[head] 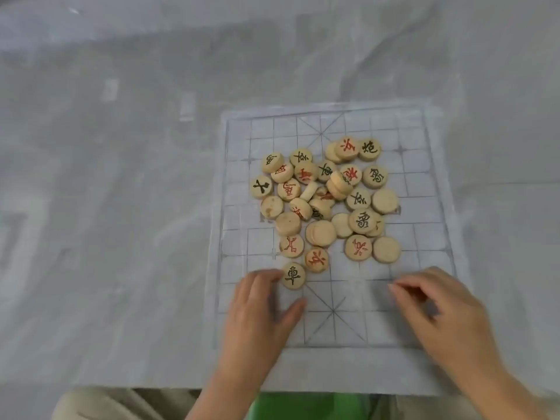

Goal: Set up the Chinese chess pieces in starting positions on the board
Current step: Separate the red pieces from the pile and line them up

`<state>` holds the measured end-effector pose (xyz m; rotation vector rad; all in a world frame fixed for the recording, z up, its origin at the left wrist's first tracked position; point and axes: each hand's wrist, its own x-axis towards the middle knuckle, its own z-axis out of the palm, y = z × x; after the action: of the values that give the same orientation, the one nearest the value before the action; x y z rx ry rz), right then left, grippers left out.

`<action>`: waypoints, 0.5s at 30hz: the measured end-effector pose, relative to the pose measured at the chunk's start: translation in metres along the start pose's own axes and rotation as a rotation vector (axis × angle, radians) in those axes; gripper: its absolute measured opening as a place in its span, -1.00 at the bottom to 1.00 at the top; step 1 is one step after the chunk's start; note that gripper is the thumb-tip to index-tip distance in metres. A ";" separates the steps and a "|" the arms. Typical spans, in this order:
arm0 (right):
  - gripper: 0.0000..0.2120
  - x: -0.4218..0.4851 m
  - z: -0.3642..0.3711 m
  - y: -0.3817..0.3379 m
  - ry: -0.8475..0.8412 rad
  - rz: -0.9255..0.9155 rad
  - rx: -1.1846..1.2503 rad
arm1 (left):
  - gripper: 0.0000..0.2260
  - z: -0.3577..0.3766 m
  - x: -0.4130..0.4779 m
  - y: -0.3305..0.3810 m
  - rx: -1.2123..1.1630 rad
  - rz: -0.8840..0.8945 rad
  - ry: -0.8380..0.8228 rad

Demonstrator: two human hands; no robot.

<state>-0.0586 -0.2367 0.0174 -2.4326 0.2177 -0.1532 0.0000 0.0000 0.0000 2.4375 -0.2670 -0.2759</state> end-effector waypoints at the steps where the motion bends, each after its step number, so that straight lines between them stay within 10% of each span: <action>1: -0.76 0.001 0.005 -0.003 0.046 -0.009 0.045 | -0.59 0.004 0.005 0.001 0.033 0.045 0.043; 15: -0.98 -0.083 0.046 -0.059 0.155 -0.126 0.010 | -0.60 -0.038 -0.053 -0.071 -0.038 0.057 0.242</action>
<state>-0.1255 -0.1473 0.0158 -2.4261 0.1314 -0.3985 -0.0322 0.0905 -0.0098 2.3921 -0.2213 0.0396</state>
